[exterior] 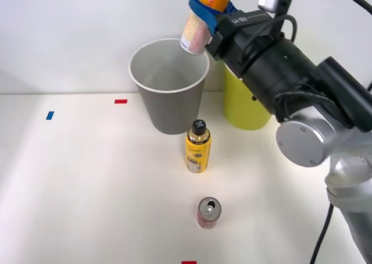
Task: Put cans in the gray bin, plastic bottles in the light green bin
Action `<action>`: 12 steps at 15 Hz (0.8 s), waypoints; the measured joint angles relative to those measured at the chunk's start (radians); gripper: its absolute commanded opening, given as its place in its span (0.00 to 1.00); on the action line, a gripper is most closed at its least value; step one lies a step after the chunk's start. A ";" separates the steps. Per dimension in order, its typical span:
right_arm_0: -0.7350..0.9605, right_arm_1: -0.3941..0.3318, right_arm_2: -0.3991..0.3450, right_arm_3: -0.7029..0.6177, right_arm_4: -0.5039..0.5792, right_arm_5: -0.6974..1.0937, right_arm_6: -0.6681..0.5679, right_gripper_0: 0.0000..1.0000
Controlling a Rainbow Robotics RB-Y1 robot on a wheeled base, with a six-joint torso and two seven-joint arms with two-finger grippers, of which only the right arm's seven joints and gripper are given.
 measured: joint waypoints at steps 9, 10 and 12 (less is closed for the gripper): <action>-0.292 0.045 0.193 0.513 0.029 -0.315 0.020 0.00; -0.302 0.048 0.199 0.529 0.030 -0.320 0.022 0.00; -0.308 0.049 0.202 0.534 0.031 -0.324 0.023 0.49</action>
